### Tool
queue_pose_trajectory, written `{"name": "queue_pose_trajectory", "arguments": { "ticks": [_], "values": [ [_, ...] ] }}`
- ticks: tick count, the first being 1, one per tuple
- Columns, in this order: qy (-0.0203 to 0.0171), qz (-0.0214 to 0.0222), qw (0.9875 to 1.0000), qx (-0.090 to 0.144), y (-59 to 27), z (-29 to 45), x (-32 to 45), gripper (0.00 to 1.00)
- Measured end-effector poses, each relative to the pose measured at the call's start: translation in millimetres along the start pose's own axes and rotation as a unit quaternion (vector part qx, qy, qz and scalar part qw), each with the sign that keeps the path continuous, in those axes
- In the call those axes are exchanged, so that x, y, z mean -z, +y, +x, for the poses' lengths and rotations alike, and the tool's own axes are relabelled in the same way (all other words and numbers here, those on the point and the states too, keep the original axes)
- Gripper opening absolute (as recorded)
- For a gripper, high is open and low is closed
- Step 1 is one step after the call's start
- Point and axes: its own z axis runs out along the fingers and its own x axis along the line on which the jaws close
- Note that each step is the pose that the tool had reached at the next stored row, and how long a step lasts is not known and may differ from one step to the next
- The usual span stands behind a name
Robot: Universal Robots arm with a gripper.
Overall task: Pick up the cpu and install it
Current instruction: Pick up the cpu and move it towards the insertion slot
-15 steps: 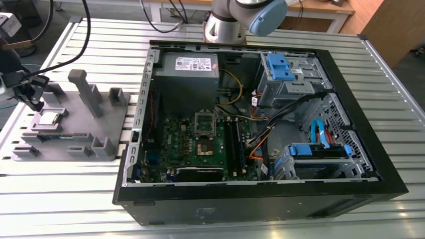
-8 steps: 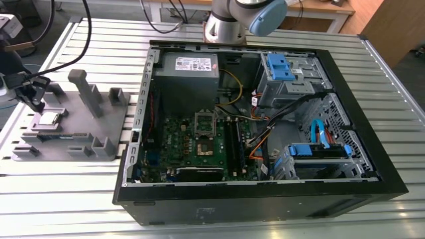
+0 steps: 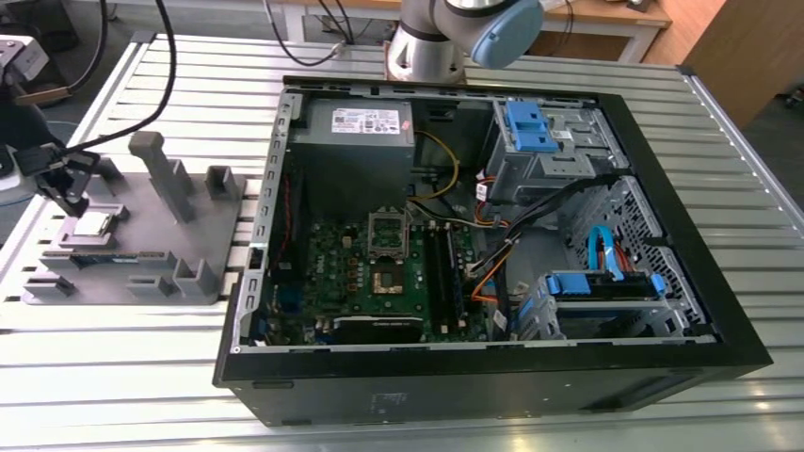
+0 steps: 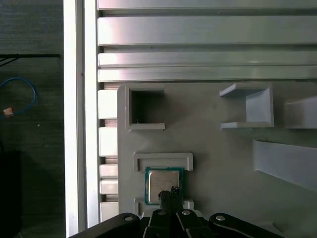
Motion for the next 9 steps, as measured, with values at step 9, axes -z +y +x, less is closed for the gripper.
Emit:
{"name": "queue_pose_trajectory", "arguments": {
  "ticks": [9],
  "values": [
    [0.0001, 0.0001, 1.0, 0.0, -0.3, 0.2, -5.9, 0.11]
  ]
}}
